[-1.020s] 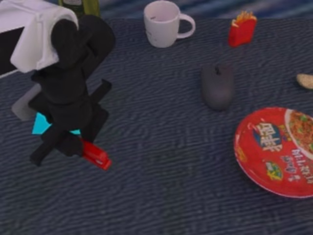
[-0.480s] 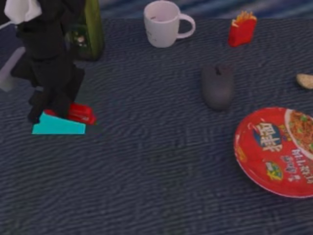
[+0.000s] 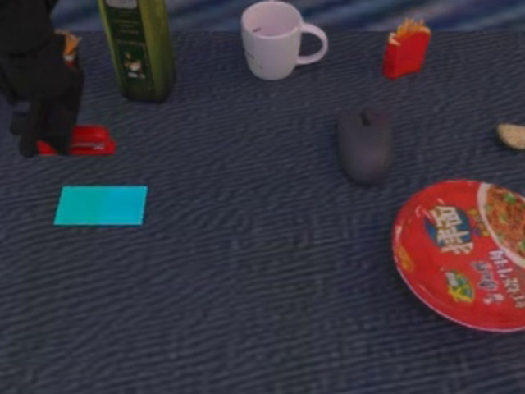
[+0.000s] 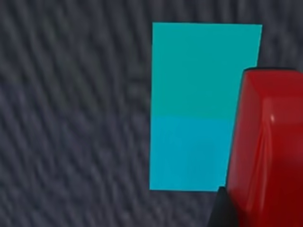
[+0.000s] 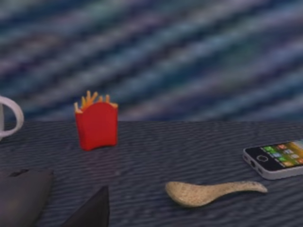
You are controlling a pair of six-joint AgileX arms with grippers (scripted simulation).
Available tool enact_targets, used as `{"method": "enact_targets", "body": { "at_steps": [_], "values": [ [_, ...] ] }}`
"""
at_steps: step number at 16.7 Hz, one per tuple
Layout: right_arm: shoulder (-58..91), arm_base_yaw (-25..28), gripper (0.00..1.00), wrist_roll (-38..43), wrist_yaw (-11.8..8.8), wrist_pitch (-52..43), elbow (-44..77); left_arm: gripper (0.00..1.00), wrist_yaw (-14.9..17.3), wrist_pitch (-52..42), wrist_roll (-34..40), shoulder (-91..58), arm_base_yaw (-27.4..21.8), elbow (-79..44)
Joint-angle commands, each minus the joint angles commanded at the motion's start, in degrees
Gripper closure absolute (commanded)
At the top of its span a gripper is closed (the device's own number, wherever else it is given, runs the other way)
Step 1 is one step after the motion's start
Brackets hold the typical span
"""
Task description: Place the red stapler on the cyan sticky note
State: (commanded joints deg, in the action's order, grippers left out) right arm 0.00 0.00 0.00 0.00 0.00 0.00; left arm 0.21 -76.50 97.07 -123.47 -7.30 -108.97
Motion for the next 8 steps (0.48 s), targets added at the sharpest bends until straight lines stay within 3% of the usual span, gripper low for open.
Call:
{"method": "enact_targets", "body": {
  "at_steps": [5,8],
  "values": [
    [0.00,0.00,0.00,0.00,0.00,0.00,0.00,1.00,-0.01,1.06,0.06,0.04,-0.06,0.97],
    [0.00,0.00,0.00,0.00,0.00,0.00,0.00,1.00,0.03,6.84,0.63,-1.19,0.31,5.54]
  ]
}}
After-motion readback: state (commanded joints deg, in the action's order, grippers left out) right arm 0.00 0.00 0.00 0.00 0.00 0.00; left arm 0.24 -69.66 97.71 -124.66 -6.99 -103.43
